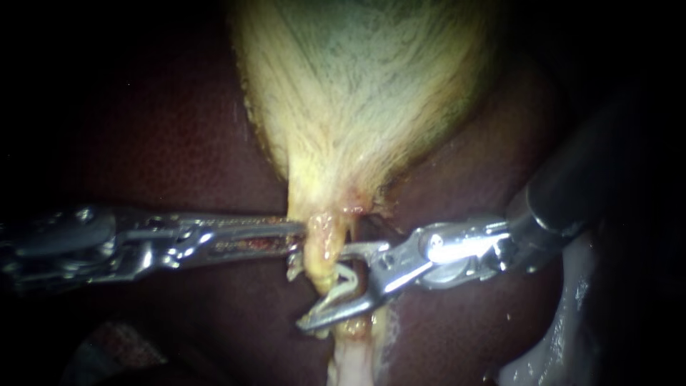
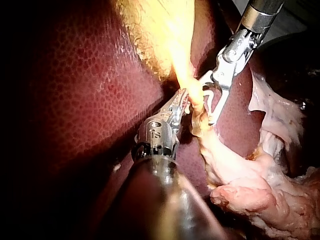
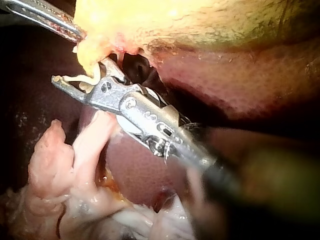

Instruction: Clipping third clip left tube

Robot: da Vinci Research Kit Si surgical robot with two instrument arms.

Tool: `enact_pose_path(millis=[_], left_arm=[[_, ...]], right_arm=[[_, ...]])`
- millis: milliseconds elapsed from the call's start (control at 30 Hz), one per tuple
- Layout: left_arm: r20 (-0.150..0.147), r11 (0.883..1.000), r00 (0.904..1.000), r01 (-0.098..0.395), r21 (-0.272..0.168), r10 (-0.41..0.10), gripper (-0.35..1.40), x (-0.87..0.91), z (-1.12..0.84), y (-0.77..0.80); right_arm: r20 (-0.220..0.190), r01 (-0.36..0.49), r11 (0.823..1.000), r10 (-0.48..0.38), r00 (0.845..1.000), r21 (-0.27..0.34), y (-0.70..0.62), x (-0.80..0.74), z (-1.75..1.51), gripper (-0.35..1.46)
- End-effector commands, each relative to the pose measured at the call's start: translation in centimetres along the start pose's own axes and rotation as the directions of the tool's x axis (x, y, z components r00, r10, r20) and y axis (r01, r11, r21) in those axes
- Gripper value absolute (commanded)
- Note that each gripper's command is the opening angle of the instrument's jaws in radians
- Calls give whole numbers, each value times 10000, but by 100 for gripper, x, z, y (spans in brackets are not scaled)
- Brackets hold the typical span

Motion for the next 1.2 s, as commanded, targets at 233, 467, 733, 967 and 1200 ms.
enact_pose_path(millis=[233,467,733,967,1200], left_arm=[[4,10000,10000,0,-3,0,-35,0,1,0],[5,10000,10000,-1,-4,1,-35,0,1,0],[6,10000,10000,-2,-5,2,-35,0,2,0],[6,10000,10000,-2,-5,2,-35,0,2,0],[5,10000,10000,-4,-1,4,-35,0,2,1]], right_arm=[[-3,2,10000,-2,10000,-3,-1,-2,2,48],[-6,-49,9994,49,10000,-329,-3,-5,-4,-23],[72,-322,9989,325,9994,-355,-2,-12,-8,-35],[76,-461,9982,464,9989,-372,-4,-17,-4,-35],[75,-511,9980,514,9986,-374,-6,-18,-3,-35]])
